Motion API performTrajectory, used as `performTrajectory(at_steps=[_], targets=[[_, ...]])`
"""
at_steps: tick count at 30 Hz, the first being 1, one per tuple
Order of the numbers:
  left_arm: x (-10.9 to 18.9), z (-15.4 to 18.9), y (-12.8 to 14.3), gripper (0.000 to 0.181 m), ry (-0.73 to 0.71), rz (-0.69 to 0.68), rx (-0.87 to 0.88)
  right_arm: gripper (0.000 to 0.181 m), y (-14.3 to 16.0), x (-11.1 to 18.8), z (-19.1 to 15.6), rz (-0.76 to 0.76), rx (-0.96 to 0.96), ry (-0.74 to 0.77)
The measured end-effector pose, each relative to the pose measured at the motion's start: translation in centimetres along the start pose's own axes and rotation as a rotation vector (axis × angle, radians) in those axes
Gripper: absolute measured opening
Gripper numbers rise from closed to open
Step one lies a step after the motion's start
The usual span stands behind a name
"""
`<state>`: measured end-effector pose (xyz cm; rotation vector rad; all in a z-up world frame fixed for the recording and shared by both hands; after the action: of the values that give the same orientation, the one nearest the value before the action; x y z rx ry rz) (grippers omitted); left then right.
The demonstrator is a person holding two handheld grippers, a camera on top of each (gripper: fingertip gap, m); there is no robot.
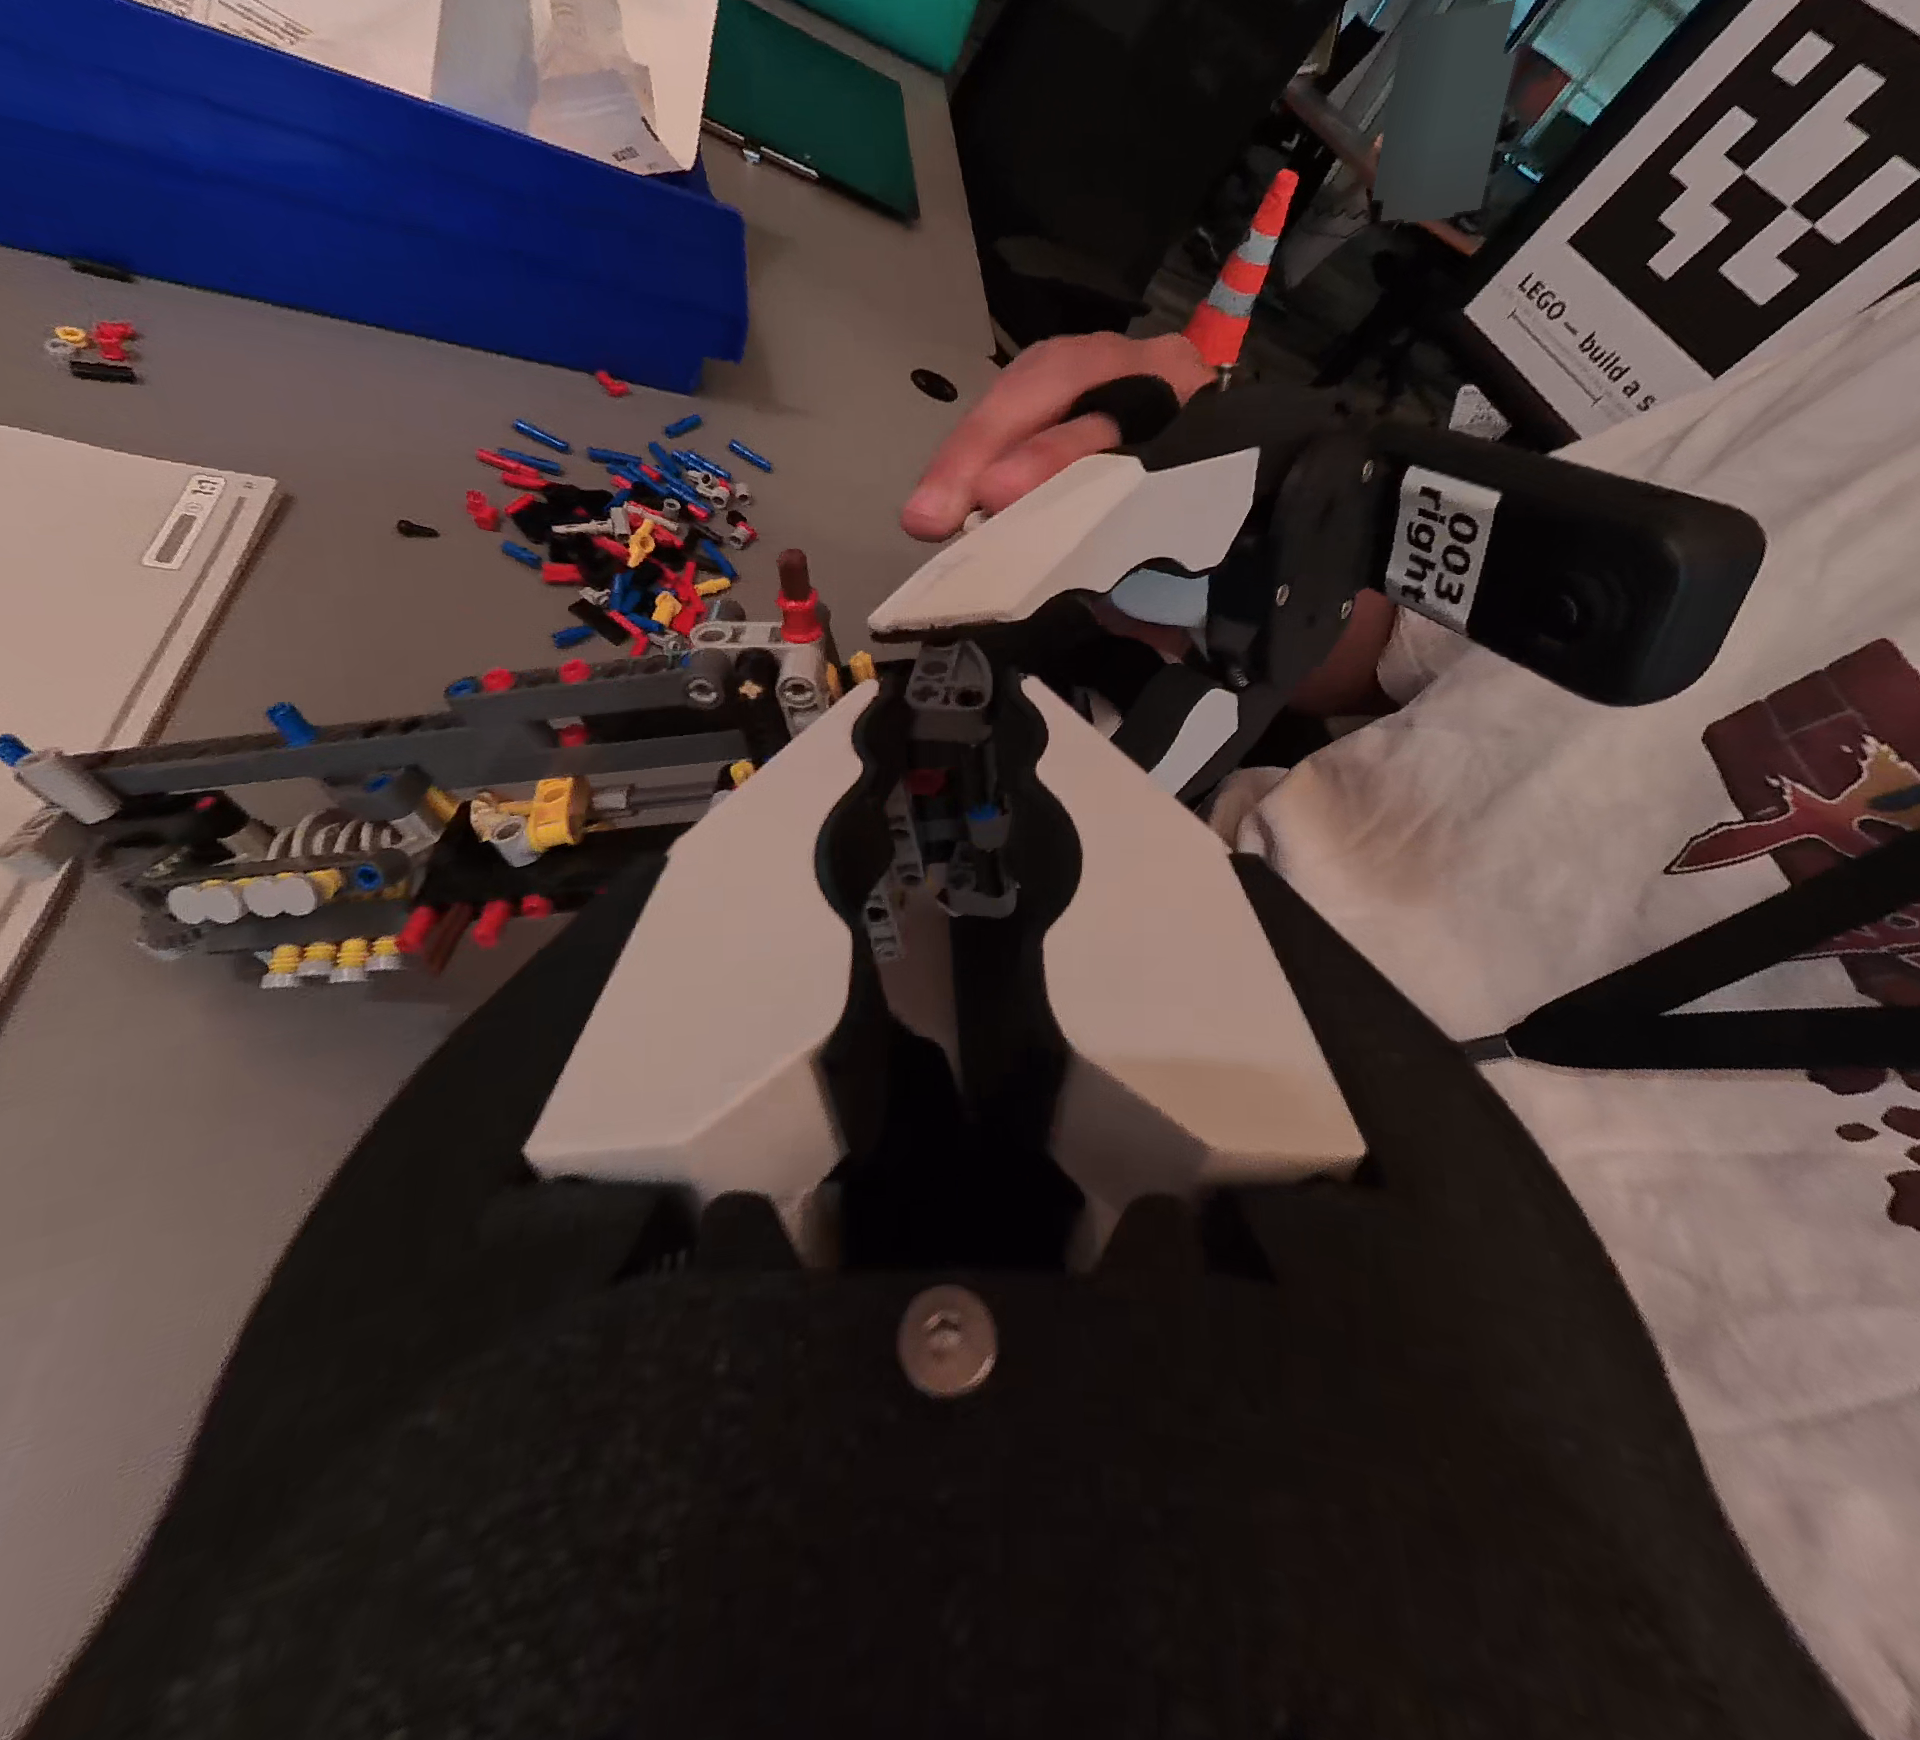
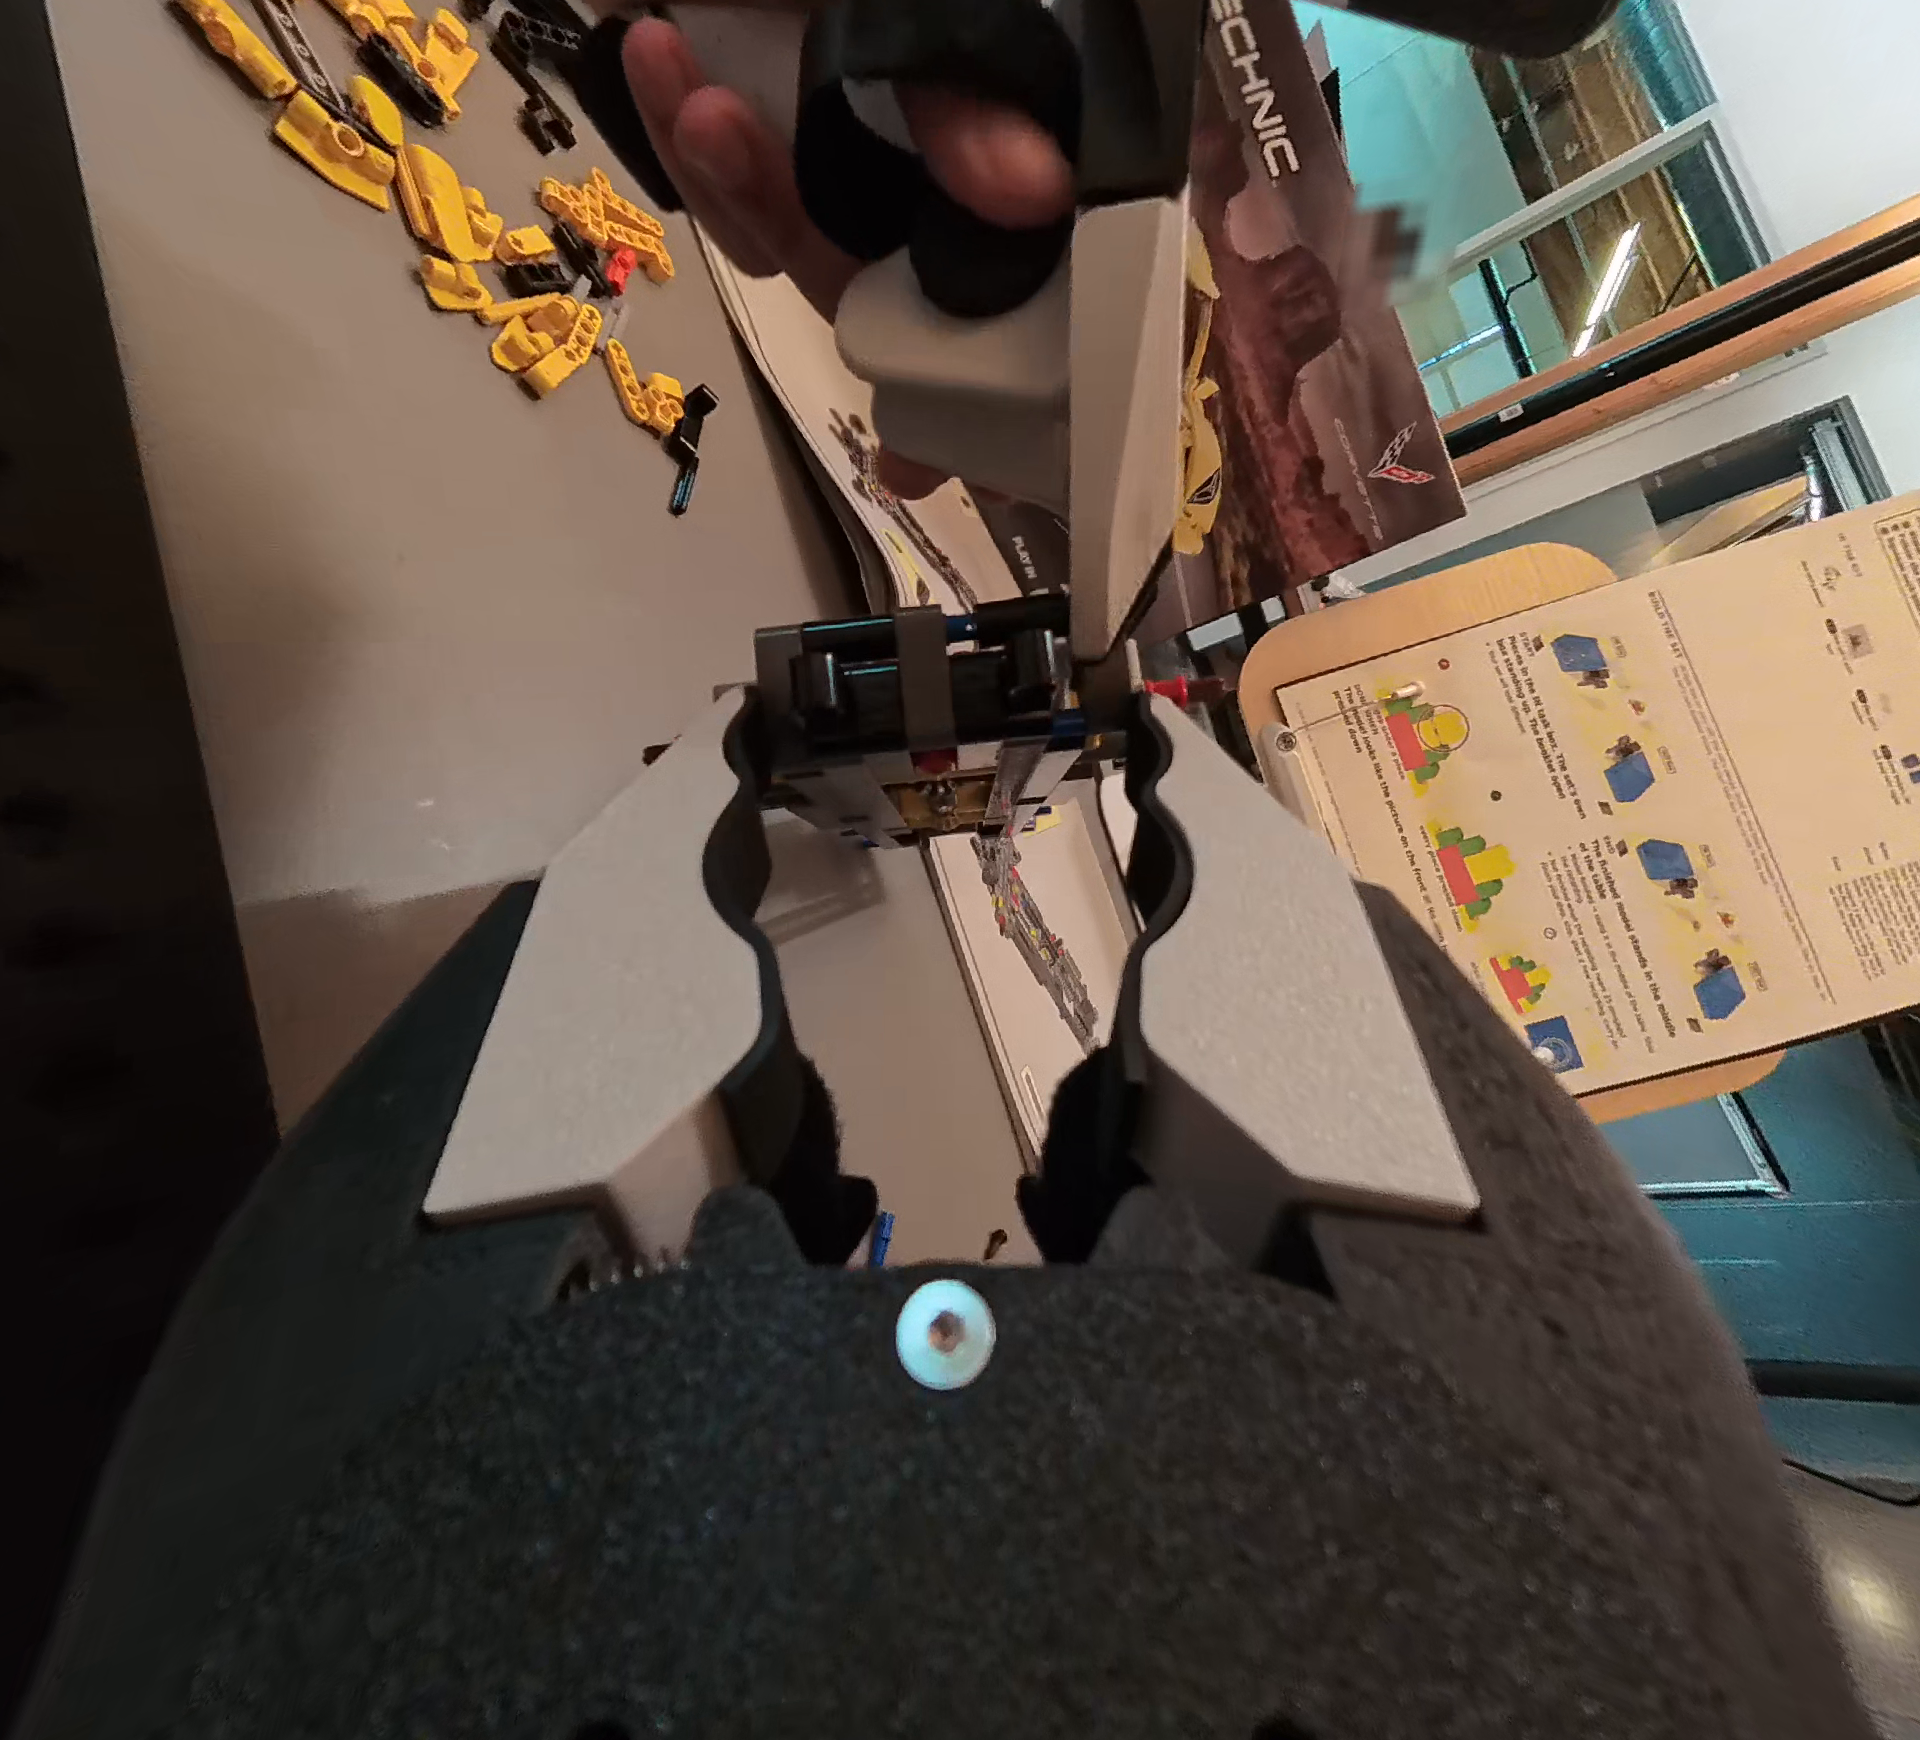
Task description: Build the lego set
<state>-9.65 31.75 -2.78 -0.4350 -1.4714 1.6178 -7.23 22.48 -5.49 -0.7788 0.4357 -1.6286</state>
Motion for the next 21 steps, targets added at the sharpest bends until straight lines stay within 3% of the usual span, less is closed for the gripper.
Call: performTrajectory(at_steps=[12,21], targets=[[-0.1,0.4,0.4,0.014,-0.172,-0.056,0.118,0.068,0.1,-0.6,-0.7,-0.028,0.060,0.031],[-0.2,1.0,0.3,0.014,-0.317,-0.092,0.053,0.064,0.2,-0.7,-0.5,-0.047,0.052,0.012]])
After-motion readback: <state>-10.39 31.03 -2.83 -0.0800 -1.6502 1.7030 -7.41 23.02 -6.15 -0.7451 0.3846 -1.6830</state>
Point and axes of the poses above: each gripper's, where its closed fingertips meet, x back along the fingers, y out of its underside, z = x × y across the jaws, the point moved 6 cm from there along x, back along the fingers, and after that the axes turned 11 degrees about -x, right-handed, at the moved point
